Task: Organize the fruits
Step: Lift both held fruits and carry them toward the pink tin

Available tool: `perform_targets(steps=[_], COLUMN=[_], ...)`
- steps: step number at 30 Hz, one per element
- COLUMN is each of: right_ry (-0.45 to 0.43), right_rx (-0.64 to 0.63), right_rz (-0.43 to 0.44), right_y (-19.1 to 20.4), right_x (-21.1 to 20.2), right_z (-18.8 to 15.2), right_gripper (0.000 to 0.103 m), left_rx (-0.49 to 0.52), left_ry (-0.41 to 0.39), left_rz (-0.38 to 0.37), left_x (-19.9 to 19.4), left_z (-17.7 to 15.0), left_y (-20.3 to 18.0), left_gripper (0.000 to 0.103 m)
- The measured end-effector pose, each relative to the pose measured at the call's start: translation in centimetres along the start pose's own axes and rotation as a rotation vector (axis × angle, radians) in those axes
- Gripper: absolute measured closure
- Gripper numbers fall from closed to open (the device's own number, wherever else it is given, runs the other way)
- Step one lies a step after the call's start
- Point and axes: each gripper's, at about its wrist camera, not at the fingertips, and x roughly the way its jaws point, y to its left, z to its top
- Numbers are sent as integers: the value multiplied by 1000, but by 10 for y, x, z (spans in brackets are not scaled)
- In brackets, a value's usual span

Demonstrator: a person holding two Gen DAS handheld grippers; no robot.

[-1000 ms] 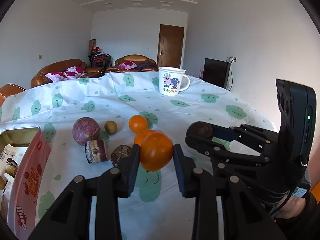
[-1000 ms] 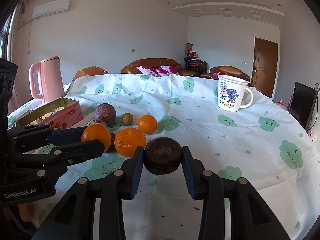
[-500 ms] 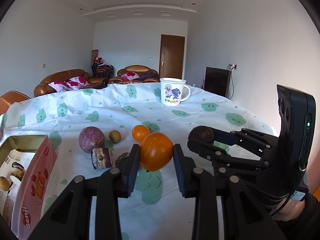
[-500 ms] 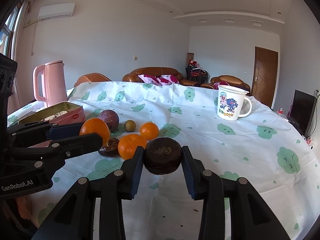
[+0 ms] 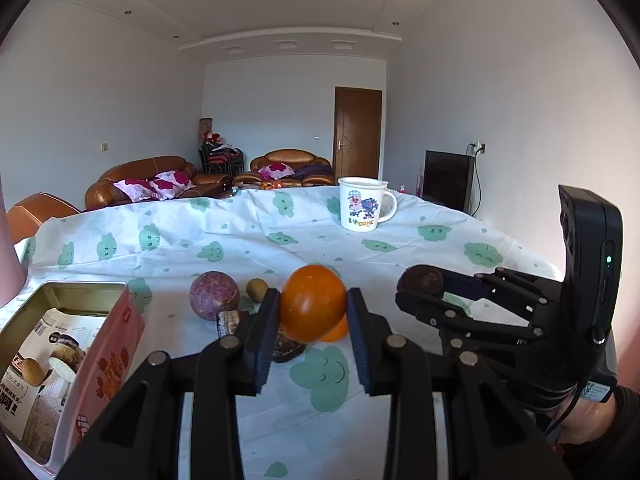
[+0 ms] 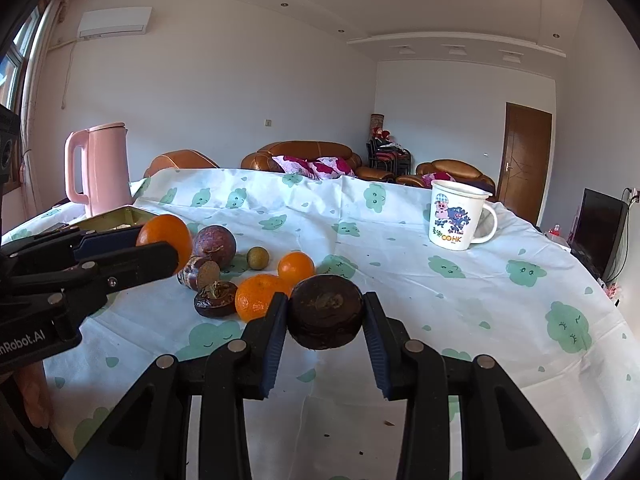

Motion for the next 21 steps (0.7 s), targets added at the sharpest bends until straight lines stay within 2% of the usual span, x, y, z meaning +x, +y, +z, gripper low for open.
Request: perform_targets(steps=[21], right_ry=[-56], right_rx=[-79], right_rz=[23], right_y=[31], right_x=[-6], right_z=[40], right_gripper=[64], left_rx=[-13], left_ry=[-70], left_rz=[64], left_x=[-31], left_z=[13], left_y=[23], left_gripper=[68])
